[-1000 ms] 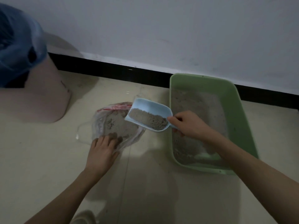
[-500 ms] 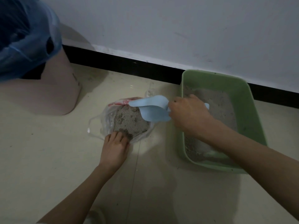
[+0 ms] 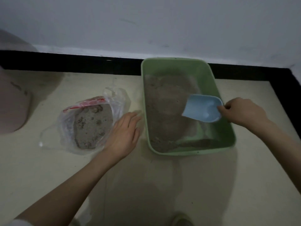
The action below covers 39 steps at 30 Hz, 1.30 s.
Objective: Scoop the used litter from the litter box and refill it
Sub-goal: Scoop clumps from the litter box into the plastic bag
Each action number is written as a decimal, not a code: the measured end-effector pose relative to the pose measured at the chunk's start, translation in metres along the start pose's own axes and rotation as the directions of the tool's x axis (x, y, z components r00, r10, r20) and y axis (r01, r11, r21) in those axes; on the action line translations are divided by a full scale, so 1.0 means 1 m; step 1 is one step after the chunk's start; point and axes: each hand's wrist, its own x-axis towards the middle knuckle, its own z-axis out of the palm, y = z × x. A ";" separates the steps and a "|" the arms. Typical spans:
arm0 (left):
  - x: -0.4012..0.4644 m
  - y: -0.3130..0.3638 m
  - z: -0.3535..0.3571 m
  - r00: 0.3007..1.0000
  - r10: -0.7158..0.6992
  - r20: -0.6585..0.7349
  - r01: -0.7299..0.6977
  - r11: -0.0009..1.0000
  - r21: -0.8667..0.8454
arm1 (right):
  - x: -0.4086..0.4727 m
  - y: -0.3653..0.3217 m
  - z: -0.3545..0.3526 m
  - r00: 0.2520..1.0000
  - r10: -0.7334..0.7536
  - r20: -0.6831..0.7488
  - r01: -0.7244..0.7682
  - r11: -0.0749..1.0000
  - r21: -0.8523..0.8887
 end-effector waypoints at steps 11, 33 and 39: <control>0.048 0.032 0.019 0.960 -0.243 0.141 0.237 0.970 0.057 | -0.009 0.018 0.048 0.894 0.005 0.448 -0.099 0.977 0.187; 0.059 0.039 0.042 0.937 -0.340 0.080 0.348 0.930 -0.121 | 0.111 -0.137 0.068 0.628 -0.297 0.719 -0.769 -0.097 0.632; 0.059 0.037 0.040 0.933 -0.346 0.099 0.354 0.933 -0.068 | 0.104 -0.116 0.076 0.656 -0.385 0.649 -0.754 -0.370 0.542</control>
